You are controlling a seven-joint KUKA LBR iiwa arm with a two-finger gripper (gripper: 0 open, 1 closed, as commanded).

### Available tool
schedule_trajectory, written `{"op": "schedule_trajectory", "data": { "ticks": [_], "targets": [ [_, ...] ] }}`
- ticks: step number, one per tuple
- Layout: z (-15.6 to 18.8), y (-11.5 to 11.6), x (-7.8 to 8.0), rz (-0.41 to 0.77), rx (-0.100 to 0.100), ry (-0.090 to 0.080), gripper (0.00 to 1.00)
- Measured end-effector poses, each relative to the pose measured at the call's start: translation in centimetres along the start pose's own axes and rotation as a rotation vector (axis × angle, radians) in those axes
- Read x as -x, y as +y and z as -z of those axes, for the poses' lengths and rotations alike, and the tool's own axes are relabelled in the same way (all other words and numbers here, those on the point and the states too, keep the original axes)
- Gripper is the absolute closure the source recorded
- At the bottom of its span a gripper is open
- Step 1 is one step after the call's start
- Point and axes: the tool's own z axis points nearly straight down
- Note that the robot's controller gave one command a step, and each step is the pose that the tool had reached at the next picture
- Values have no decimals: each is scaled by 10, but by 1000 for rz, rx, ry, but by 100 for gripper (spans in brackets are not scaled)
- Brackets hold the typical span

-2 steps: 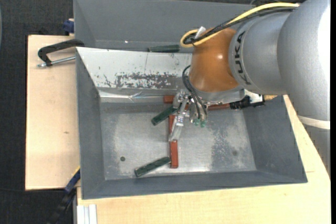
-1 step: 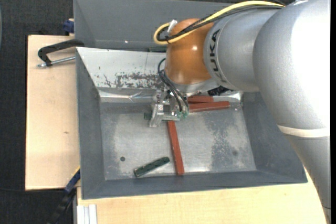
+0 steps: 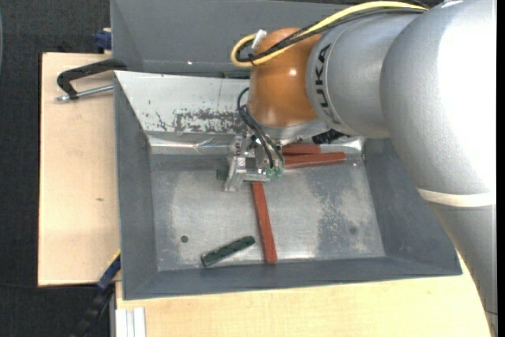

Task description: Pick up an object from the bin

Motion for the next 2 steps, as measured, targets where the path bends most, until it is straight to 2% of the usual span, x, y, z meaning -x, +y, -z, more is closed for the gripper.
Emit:
{"op": "schedule_trajectory", "data": {
  "ticks": [1, 2],
  "targets": [
    [116, -3, -15, 13, 0, 0, 100],
    [116, -3, -15, 13, 0, 0, 100]
  ]
}}
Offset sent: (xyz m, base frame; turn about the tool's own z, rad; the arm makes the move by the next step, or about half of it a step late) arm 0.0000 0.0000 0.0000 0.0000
